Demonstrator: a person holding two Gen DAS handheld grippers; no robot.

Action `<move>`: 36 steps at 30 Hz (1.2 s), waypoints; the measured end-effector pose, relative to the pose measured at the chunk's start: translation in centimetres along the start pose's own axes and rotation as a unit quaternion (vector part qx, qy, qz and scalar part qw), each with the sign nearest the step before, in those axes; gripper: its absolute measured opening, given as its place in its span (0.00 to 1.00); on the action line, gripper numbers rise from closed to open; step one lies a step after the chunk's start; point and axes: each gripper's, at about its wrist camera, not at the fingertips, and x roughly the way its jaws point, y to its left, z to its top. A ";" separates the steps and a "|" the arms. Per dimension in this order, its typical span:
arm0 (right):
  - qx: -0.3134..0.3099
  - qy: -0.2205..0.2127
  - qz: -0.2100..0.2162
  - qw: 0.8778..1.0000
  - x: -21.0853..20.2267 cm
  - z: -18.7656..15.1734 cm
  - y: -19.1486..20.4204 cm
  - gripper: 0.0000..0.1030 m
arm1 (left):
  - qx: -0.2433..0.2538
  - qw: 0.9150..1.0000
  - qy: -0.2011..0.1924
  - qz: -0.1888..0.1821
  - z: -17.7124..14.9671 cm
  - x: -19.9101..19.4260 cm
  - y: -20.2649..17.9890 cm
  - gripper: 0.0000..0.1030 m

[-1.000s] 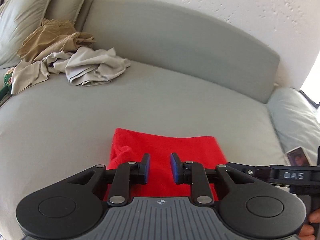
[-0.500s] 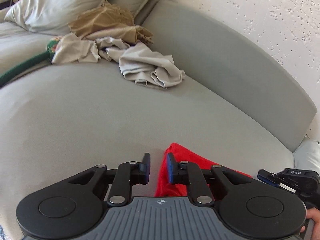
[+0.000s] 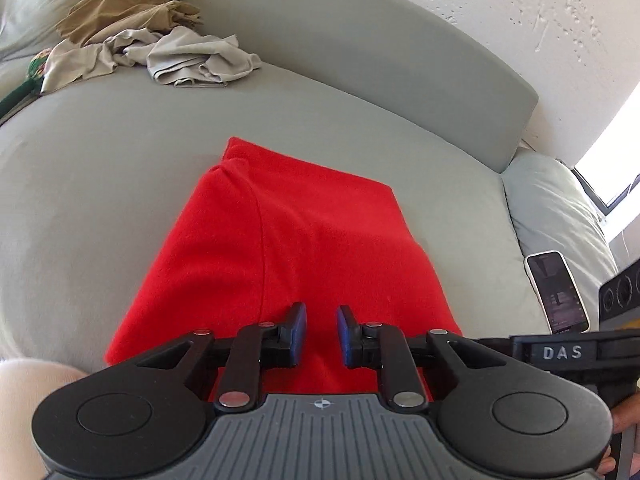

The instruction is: Fold clothes

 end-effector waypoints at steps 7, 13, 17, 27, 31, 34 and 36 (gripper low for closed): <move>-0.008 -0.014 -0.033 0.999 -6.5 -3.1 -0.1 0.13 | -0.022 1.000 0.007 0.019 -1.6 -4.2 1.0 0.17; -0.007 0.012 -0.044 0.999 -6.5 -4.1 0.1 0.26 | 0.011 0.999 0.015 -0.027 -2.7 -1.0 -1.8 0.23; -0.002 0.042 -0.055 0.998 -5.8 -4.7 0.1 0.11 | 0.004 0.997 0.072 -0.001 -4.2 -0.7 -1.3 0.26; 0.056 -0.001 -0.030 0.998 -10.5 -4.8 -1.8 0.63 | -0.166 0.985 -0.038 0.025 -2.5 -7.5 9.1 0.56; 0.133 -0.029 0.027 0.990 -10.0 -3.3 -4.0 0.67 | -0.181 0.983 -0.012 0.007 -0.5 -4.6 11.1 0.68; 0.166 -0.034 0.036 0.985 -8.9 -3.1 -5.0 0.67 | -0.177 0.984 0.024 -0.027 -0.1 -2.5 11.4 0.77; 0.182 -0.038 0.034 0.982 -8.3 -3.3 -5.4 0.67 | -0.176 0.982 0.052 -0.040 0.0 -1.0 11.4 0.77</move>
